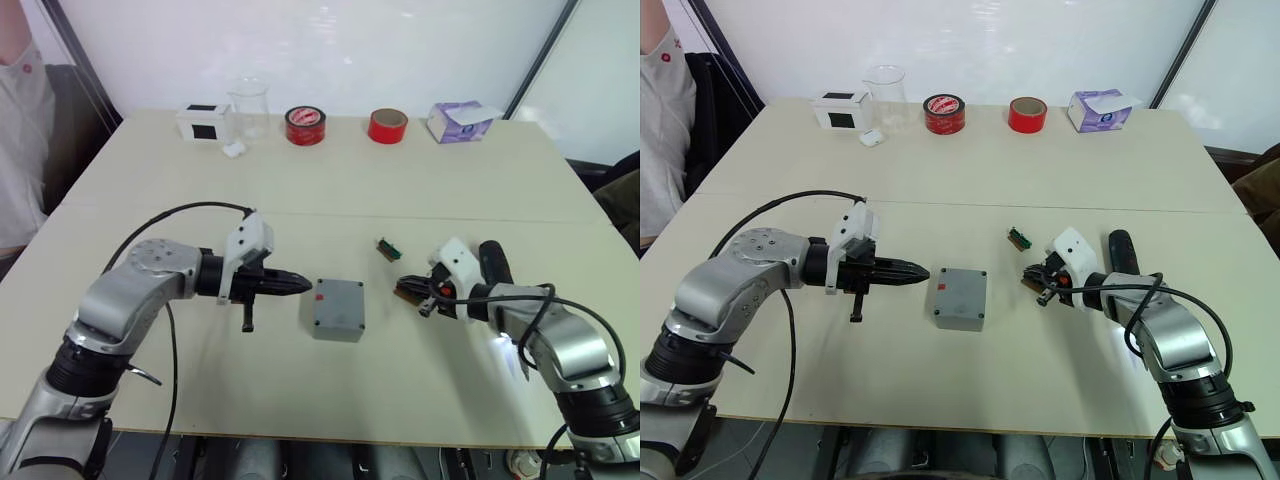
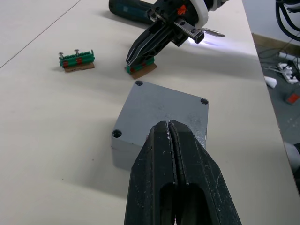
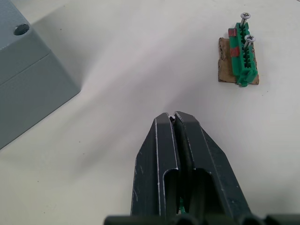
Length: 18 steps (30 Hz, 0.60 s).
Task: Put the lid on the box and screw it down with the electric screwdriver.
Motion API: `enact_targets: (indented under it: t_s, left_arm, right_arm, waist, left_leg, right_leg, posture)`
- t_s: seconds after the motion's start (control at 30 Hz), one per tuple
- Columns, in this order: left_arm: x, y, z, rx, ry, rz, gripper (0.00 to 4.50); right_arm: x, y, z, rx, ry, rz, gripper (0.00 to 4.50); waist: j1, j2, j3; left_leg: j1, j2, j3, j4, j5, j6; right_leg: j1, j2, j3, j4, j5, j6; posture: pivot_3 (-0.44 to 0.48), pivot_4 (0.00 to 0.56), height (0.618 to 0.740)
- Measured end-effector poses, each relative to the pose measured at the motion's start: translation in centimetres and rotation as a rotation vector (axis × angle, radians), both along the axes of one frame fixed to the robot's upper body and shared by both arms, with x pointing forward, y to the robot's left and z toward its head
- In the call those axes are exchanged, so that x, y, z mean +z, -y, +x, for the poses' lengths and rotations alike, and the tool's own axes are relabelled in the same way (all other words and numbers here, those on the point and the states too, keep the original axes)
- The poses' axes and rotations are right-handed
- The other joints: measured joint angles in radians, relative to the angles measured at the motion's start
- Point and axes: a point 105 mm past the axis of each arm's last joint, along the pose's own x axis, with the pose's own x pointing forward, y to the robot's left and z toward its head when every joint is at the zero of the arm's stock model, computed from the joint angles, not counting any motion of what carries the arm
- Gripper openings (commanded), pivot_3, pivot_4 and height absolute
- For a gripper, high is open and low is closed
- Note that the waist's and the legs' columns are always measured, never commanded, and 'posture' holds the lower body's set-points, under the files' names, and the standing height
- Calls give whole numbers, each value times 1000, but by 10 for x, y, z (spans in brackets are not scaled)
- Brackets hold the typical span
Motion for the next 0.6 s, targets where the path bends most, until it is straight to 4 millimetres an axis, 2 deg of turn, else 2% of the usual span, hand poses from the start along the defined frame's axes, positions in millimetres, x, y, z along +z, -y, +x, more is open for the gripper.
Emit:
enact_targets:
  t_s: [0.13,0.33,0.5,0.6]
  left_arm:
    - [0,0,0,2,1,0,0]
    - [-2,-2,2,11,-7,-5,0]
    - [-8,-4,3,25,-27,-9,0]
    - [-11,-9,3,36,-32,6,0]
  right_arm:
    - [7,2,1,-10,17,11,51]
    - [37,2,4,-18,97,39,51]
    - [52,-10,-1,20,116,64,51]
    - [59,-27,-10,89,100,109,51]
  waist:
    - [0,0,0]
    - [0,0,0]
    - [0,0,0]
    - [0,0,0]
  left_leg:
    - [0,0,0,0,0,0]
    - [0,0,0,0,0,0]
    - [0,0,0,0,0,0]
    - [0,0,0,0,0,0]
  right_leg:
    - [0,0,0,0,0,0]
    - [0,0,0,0,0,0]
    - [0,0,0,0,0,0]
    - [0,0,0,0,0,0]
  posture:
    - [0,150,740]
    - [0,150,740]
    - [0,150,740]
    - [0,150,740]
